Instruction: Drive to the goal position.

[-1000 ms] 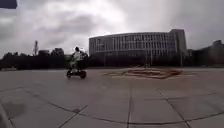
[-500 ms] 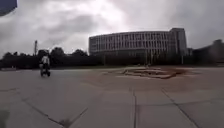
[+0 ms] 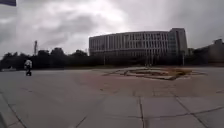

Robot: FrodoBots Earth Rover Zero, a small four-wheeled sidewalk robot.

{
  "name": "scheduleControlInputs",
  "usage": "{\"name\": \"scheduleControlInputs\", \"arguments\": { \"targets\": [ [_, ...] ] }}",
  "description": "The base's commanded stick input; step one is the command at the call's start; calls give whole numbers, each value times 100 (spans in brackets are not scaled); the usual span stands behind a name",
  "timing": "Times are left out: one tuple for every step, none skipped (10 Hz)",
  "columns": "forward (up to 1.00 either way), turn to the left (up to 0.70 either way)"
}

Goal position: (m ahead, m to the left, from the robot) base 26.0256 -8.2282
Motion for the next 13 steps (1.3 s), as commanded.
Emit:
{"name": "scheduleControlInputs", "arguments": {
  "targets": [
    [70,0],
    [70,0],
    [70,0],
    [70,0],
    [70,0],
    [70,0],
    [70,0],
    [70,0],
    [70,0],
    [70,0],
    [70,0],
    [70,0],
    [70,0]
  ]
}}
